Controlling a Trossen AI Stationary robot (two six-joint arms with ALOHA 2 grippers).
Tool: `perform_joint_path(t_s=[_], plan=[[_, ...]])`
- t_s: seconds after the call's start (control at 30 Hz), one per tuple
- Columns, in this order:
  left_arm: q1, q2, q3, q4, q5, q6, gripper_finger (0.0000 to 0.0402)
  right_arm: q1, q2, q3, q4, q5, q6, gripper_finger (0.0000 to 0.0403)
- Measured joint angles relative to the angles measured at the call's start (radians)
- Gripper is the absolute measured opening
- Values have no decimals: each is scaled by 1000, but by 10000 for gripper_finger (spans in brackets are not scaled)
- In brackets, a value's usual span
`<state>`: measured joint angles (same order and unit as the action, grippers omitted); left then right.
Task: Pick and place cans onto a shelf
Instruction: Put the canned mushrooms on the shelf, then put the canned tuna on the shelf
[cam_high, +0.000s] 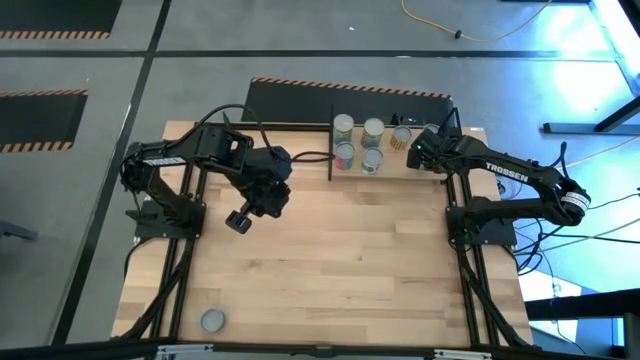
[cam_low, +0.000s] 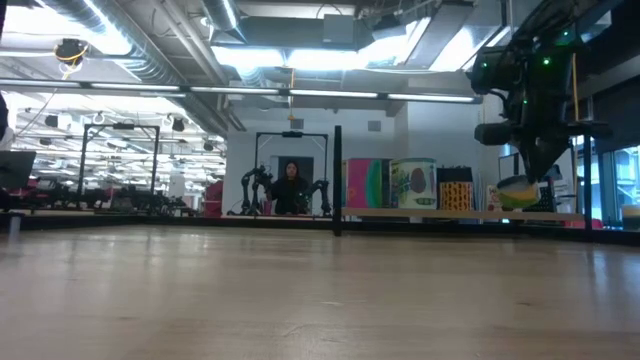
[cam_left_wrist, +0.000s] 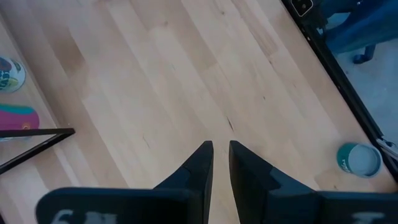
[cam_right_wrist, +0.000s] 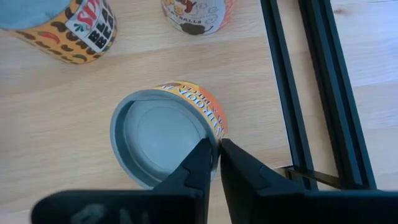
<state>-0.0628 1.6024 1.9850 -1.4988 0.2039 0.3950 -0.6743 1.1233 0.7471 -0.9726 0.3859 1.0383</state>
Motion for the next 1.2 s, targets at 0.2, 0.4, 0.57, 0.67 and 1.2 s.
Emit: perform_joint_path(t_s=[0.2, 0.4, 0.57, 0.67, 1.2], plan=[[0, 0, 0, -12, 0, 0, 44, 0, 0, 0, 1, -5, 0, 40], [0, 0, 0, -12, 0, -1, 44, 1, 1, 20, -1, -30, 6, 33], [0, 0, 0, -12, 0, -2, 44, 1, 2, 20, -1, -27, 4, 15], [0, 0, 0, -12, 0, -2, 44, 1, 2, 20, 0, -24, 6, 19], [0, 0, 0, -12, 0, -2, 44, 1, -2, 25, 31, -63, -19, 61]])
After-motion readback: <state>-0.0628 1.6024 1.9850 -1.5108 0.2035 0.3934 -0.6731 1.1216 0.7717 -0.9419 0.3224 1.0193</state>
